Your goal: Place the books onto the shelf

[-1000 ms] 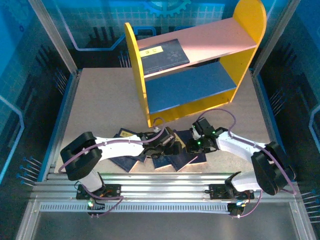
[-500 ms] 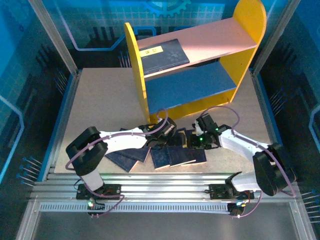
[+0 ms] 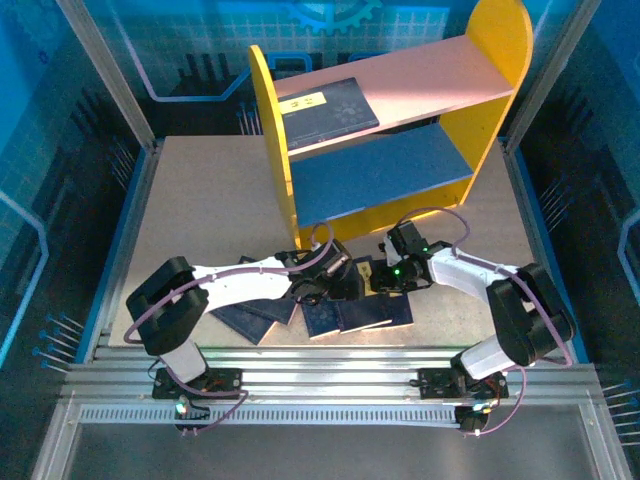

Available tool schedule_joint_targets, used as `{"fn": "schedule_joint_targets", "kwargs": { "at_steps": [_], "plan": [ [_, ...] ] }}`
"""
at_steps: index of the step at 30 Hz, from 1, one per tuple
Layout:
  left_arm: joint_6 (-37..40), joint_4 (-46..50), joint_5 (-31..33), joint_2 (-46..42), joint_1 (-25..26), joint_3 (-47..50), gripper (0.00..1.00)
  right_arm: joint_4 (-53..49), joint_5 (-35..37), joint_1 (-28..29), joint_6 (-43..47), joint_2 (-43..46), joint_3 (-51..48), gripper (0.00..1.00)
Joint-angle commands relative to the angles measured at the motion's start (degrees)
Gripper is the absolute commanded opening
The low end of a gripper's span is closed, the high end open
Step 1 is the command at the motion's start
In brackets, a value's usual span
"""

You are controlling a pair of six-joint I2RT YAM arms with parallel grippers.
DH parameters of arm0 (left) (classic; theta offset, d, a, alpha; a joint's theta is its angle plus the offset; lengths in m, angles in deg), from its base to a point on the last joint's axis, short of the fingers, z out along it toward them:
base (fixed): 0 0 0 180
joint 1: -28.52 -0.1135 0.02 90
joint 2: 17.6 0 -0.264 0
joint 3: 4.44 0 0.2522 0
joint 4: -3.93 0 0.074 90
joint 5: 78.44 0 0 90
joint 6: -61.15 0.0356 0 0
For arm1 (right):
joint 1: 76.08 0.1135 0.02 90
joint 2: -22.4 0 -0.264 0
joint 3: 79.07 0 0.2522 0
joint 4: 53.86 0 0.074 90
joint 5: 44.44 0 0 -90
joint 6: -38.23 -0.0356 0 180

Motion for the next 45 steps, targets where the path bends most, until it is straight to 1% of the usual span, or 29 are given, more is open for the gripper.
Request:
{"fn": "schedule_joint_targets", "kwargs": {
  "at_steps": [1,4,8,19,23,28,33,36,42,45],
  "plan": [
    [0.2,3.9,0.3,-1.1,-0.7,0.6,0.99,-1.0,2.1,-1.5,-0.2,-1.1,0.2,0.27],
    [0.0,2.7,-1.0,-0.6,-0.7,1.1,0.99,-1.7,2.9,-1.6,-0.5,-0.8,0.0,0.26],
    [-0.5,0.6,-2.2,1.3,-0.7,1.4,0.99,-1.5,2.3,-1.7,-0.9,-0.8,-0.5,0.24],
    [-1.3,-10.9,-8.7,5.9,-0.7,-1.0,0.99,1.0,0.3,-0.2,-2.5,-0.8,-2.7,0.21],
    [0.0,-10.4,-8.6,5.4,-0.7,-3.5,0.97,1.6,0.0,-0.1,-2.6,-0.8,-3.0,0.21],
    [0.8,-9.7,-8.3,2.3,-0.7,-3.7,0.93,1.6,0.1,-0.1,-2.3,-0.4,-3.4,0.21],
    [2.2,-8.0,-6.0,-0.2,-0.7,-3.5,0.89,2.2,0.0,-0.1,-2.3,-0.3,-3.5,0.21],
    [3.1,-6.7,-5.2,-0.2,-0.7,-3.7,0.82,2.7,-0.3,-0.1,-2.5,-0.3,-3.4,0.22],
    [3.4,-7.6,-5.8,0.7,-0.7,-3.5,0.62,2.4,-0.3,-0.2,-2.0,-0.4,-3.1,0.22],
    [3.7,-8.1,-6.0,1.1,-0.7,-3.6,0.50,2.3,-0.3,-0.2,-1.9,-0.2,-3.1,0.23]
  ]
}}
